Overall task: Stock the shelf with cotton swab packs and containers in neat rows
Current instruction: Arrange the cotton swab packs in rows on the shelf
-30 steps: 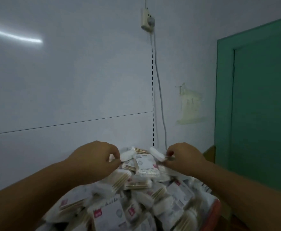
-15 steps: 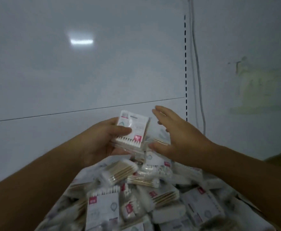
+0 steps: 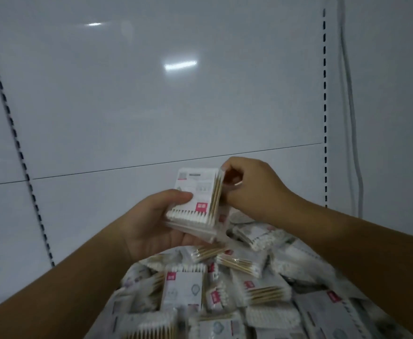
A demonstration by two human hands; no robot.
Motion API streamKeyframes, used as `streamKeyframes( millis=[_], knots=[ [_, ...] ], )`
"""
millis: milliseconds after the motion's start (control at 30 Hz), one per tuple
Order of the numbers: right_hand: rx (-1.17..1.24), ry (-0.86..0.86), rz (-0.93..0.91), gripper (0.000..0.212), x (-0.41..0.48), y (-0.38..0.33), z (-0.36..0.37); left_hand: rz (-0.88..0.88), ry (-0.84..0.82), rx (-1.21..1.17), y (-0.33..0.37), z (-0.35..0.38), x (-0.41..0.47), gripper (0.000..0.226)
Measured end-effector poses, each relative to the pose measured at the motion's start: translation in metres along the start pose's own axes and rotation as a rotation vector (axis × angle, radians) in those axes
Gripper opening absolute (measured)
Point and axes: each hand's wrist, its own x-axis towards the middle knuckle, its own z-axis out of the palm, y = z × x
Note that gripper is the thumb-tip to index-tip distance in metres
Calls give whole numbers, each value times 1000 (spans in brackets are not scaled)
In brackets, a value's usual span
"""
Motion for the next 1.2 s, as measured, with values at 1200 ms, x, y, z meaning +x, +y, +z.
streamKeyframes(
  millis=[1200],
  knots=[
    [1302,-468,574,23,-98,-359,507,769,712,-368,-21,-257,-563,66]
  ],
)
